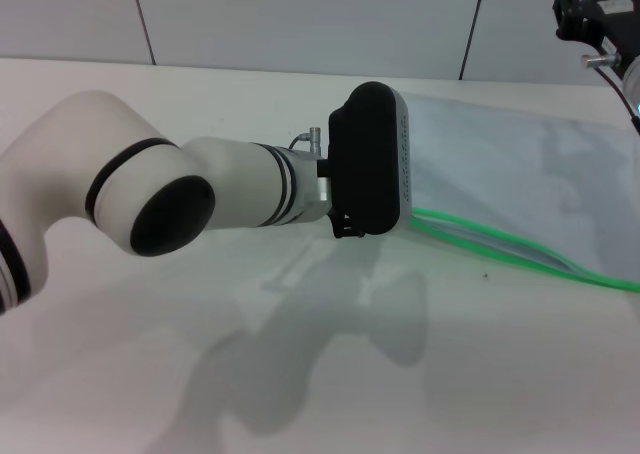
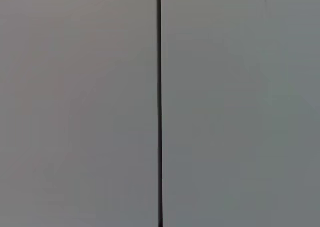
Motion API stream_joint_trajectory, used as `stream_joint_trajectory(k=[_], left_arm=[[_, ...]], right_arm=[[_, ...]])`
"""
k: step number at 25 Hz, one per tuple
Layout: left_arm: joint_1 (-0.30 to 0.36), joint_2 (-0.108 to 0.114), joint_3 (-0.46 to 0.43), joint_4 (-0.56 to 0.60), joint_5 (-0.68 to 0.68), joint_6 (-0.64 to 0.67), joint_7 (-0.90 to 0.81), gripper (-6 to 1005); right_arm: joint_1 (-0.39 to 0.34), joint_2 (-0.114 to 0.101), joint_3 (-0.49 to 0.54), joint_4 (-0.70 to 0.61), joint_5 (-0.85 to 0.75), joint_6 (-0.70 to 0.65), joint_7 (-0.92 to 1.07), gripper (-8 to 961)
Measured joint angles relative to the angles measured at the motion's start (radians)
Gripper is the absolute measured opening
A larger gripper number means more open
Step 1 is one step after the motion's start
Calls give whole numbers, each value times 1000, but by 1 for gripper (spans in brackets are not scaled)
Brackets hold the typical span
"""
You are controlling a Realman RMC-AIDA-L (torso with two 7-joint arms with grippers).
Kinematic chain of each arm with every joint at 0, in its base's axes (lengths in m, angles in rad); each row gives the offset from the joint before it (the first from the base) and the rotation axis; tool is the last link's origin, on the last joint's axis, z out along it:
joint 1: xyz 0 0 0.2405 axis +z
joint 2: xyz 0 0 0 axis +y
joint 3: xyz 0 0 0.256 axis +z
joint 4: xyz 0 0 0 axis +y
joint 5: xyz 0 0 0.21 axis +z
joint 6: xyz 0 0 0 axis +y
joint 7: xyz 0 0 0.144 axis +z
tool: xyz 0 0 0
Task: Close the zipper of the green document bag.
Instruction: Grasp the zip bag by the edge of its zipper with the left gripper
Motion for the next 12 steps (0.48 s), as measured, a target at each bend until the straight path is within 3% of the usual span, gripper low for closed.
stream_joint_trajectory(k=[7,12], left_arm=[[0,-3,21,-1,30,13,0,569],[19,-2,59,-1,52,90,0,569]], right_arm=[[0,0,-1,0,0,0,0,333],[0,0,-3,1,0,0,0,333]])
